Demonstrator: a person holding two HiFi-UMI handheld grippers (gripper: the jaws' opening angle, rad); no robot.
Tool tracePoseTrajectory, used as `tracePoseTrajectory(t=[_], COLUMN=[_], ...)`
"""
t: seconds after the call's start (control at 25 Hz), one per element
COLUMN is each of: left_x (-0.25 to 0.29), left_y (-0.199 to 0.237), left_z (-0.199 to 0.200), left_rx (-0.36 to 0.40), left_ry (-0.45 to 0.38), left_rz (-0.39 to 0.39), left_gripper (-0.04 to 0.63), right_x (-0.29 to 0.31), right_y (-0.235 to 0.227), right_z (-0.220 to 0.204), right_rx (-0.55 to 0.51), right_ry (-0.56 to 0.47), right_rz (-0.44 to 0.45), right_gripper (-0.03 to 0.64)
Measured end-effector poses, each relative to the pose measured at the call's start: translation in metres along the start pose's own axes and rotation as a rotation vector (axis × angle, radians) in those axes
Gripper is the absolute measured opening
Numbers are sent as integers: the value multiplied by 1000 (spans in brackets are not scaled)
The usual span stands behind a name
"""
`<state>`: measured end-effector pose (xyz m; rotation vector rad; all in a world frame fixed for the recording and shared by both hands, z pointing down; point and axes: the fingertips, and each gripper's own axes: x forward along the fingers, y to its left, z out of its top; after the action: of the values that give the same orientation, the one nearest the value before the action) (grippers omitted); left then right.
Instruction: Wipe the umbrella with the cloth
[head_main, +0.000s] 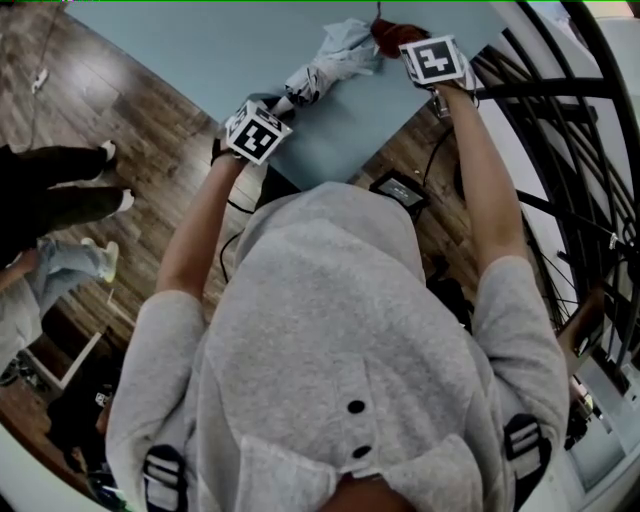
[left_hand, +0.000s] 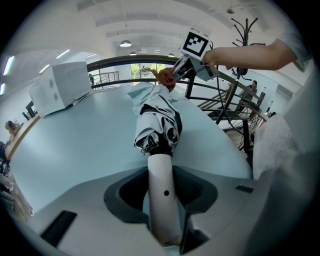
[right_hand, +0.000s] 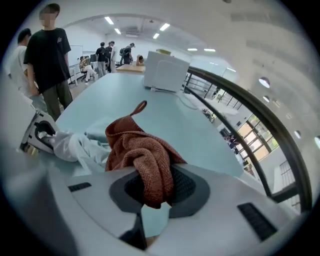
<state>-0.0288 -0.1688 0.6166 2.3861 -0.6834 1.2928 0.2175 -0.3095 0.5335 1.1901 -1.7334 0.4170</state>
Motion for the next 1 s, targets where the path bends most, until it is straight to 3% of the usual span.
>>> tracePoseTrajectory(t=[0.12, 0.36, 0.56, 1.0], left_x=[0, 0, 0, 0], left_y=[1, -1, -4, 0], left_z=[-1, 0, 1, 0], left_rx=[-2, -4, -13, 2], left_ry=[6, 8, 12, 12], left_rz=[4, 2, -1, 18], left_gripper=[158, 158, 158, 160], right_x=[-7, -15, -16, -22], right_y=[7, 44, 67, 95], right_z=[23, 43, 47, 48], right_rx=[-15, -88, -29, 42], right_ry=[-79, -143, -182, -238], right_rz=[-7, 24, 88, 122], right_gripper=[75, 74, 74, 74])
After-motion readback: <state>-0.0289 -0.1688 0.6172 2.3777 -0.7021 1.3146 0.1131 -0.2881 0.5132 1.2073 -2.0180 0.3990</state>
